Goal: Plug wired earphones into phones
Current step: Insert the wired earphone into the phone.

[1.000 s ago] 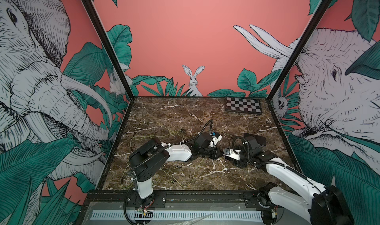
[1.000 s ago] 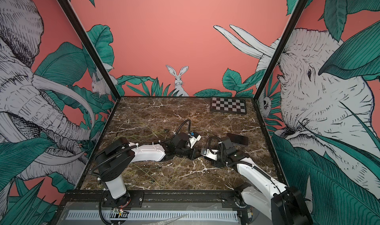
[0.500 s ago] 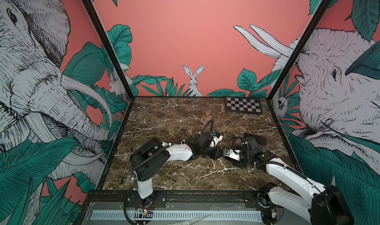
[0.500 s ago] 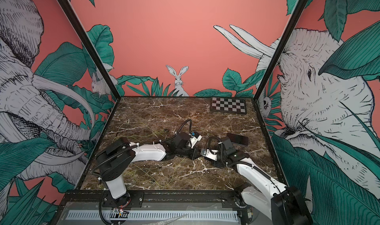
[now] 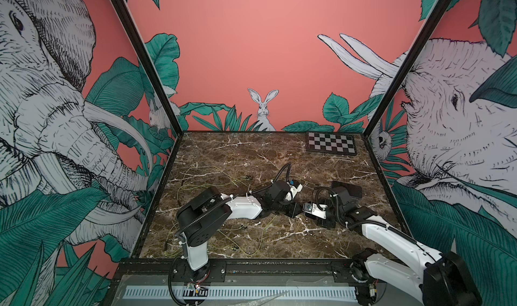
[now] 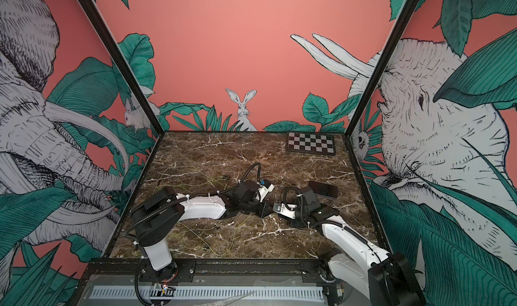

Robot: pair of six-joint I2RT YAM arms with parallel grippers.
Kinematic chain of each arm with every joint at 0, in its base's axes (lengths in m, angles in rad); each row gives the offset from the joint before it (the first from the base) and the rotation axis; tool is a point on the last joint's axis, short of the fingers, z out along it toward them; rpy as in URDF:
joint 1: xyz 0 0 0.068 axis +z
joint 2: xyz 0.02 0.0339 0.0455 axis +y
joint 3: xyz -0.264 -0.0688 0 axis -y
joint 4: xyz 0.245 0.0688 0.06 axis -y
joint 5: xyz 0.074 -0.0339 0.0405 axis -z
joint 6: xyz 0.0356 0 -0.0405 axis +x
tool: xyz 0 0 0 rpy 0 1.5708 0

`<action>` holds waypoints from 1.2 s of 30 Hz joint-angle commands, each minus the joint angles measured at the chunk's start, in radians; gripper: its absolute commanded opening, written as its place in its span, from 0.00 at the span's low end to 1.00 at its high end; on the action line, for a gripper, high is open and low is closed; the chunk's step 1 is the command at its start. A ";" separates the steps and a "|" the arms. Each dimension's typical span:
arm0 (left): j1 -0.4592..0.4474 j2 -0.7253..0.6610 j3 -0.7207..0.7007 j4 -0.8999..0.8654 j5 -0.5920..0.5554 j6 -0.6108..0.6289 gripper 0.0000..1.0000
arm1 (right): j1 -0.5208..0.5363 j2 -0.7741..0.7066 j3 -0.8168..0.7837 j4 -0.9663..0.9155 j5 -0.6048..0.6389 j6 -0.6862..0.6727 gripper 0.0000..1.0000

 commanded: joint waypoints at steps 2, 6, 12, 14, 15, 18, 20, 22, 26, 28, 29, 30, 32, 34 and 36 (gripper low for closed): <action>-0.004 -0.031 -0.016 0.021 -0.030 -0.005 0.00 | 0.005 0.000 -0.005 0.032 -0.003 -0.011 0.72; -0.004 -0.023 -0.009 0.002 -0.031 -0.002 0.00 | 0.004 0.000 -0.005 0.035 -0.004 -0.011 0.72; -0.004 -0.017 -0.003 0.000 -0.026 -0.001 0.00 | 0.005 -0.001 -0.006 0.041 -0.011 -0.009 0.72; -0.004 -0.011 0.001 -0.007 -0.023 -0.001 0.00 | 0.005 -0.002 -0.004 0.043 -0.012 -0.008 0.72; -0.004 -0.010 0.000 -0.008 -0.022 -0.001 0.00 | 0.005 -0.002 -0.004 0.044 -0.012 -0.008 0.72; -0.004 -0.005 0.006 -0.012 -0.017 0.002 0.00 | 0.005 0.001 -0.003 0.045 -0.015 -0.007 0.72; -0.005 0.000 0.008 -0.019 -0.015 0.005 0.00 | 0.006 0.001 -0.003 0.045 -0.019 -0.007 0.72; -0.005 0.004 0.011 -0.022 -0.015 0.007 0.00 | 0.006 0.000 -0.005 0.045 -0.021 -0.008 0.72; -0.005 0.011 0.017 -0.029 -0.012 0.012 0.00 | 0.006 -0.005 -0.008 0.044 -0.022 -0.007 0.72; -0.005 0.008 0.017 -0.031 -0.012 0.014 0.00 | 0.006 -0.008 -0.010 0.044 -0.024 -0.007 0.72; -0.007 0.008 0.017 -0.030 -0.012 0.014 0.00 | 0.005 -0.008 -0.010 0.045 -0.024 -0.008 0.72; -0.007 0.009 0.018 -0.031 -0.013 0.016 0.00 | 0.005 -0.008 -0.010 0.045 -0.025 -0.008 0.72; -0.007 0.011 0.020 -0.033 -0.012 0.016 0.00 | 0.006 -0.008 -0.011 0.045 -0.025 -0.008 0.72; -0.008 0.008 0.023 -0.035 -0.012 0.018 0.00 | 0.005 -0.006 -0.011 0.046 -0.026 -0.008 0.72; -0.008 0.006 0.025 -0.037 -0.010 0.019 0.00 | 0.006 -0.003 -0.012 0.046 -0.029 -0.009 0.72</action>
